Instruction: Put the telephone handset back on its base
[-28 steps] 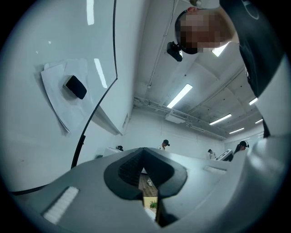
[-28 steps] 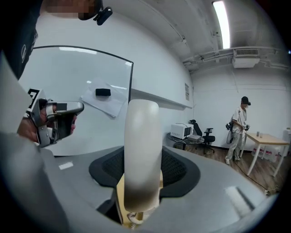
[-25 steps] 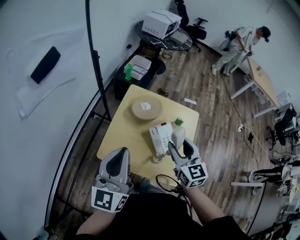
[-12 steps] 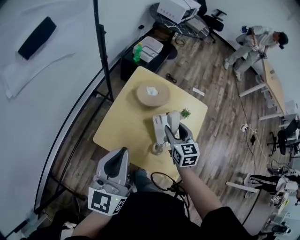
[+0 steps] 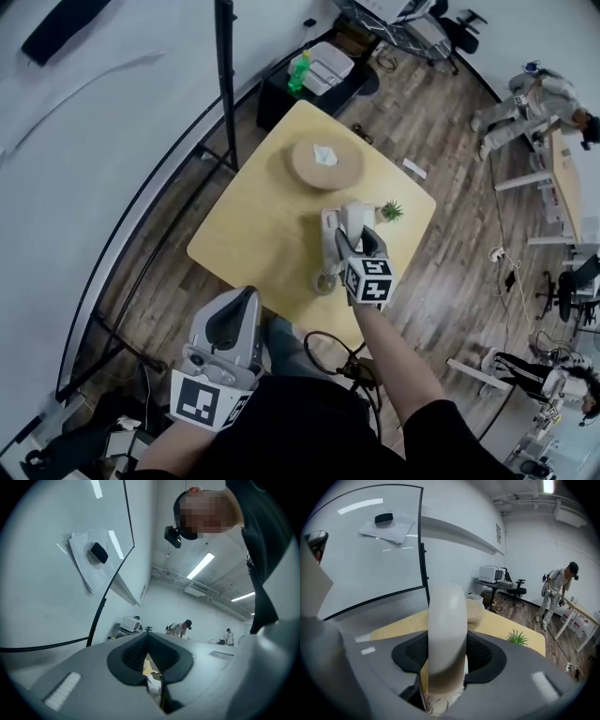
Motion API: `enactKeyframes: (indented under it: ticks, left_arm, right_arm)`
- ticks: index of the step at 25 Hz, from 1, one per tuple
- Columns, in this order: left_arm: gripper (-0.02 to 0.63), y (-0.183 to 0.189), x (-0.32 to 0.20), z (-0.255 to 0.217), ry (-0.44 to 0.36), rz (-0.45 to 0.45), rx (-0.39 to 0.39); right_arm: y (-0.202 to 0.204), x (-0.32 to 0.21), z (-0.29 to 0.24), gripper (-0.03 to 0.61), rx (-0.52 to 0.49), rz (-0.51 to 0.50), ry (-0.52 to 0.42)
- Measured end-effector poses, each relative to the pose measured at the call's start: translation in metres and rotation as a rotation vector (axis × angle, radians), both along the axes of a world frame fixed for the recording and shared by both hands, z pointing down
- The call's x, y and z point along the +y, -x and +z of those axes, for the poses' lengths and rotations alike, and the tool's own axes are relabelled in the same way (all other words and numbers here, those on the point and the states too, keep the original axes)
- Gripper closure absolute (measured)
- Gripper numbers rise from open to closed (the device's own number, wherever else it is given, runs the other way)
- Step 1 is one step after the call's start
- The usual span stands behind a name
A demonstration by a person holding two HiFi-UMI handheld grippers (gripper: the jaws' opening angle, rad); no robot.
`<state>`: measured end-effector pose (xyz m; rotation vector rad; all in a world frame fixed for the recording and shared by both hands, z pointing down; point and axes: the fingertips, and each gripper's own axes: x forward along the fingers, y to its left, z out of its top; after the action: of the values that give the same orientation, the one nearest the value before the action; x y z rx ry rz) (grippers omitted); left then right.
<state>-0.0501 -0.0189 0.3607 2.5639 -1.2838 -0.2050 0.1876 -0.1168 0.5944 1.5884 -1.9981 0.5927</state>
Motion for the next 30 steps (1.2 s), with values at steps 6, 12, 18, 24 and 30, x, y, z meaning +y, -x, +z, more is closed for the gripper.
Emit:
enactKeyframes:
  ticks: [6,12,18,24,30]
  left_arm:
    - [0.614,0.002,-0.004,0.007,0.009,-0.012,0.007]
    - [0.614,0.002,-0.005,0.011,0.011,-0.012,0.009]
    - [0.614,0.002,-0.004,0.012,0.016,-0.021,0.019]
    - [0.614,0.002,-0.004,0.013,0.016,-0.025,0.027]
    - [0.614,0.004,-0.001,0.015,0.014,-0.028,0.027]
  right_arm:
    - [-0.002,-0.004,0.028,0.357,0.003,0.030,0.063]
    - [-0.002,0.000,0.045,0.357,-0.003,0.058,0.106]
    - [-0.001,0.002,0.052,0.357,-0.006,0.077,0.137]
    - [0.003,0.008,0.064,0.357,-0.005,0.076,0.176]
    - [0.005,0.013,0.075,0.357,0.011,0.085,0.217]
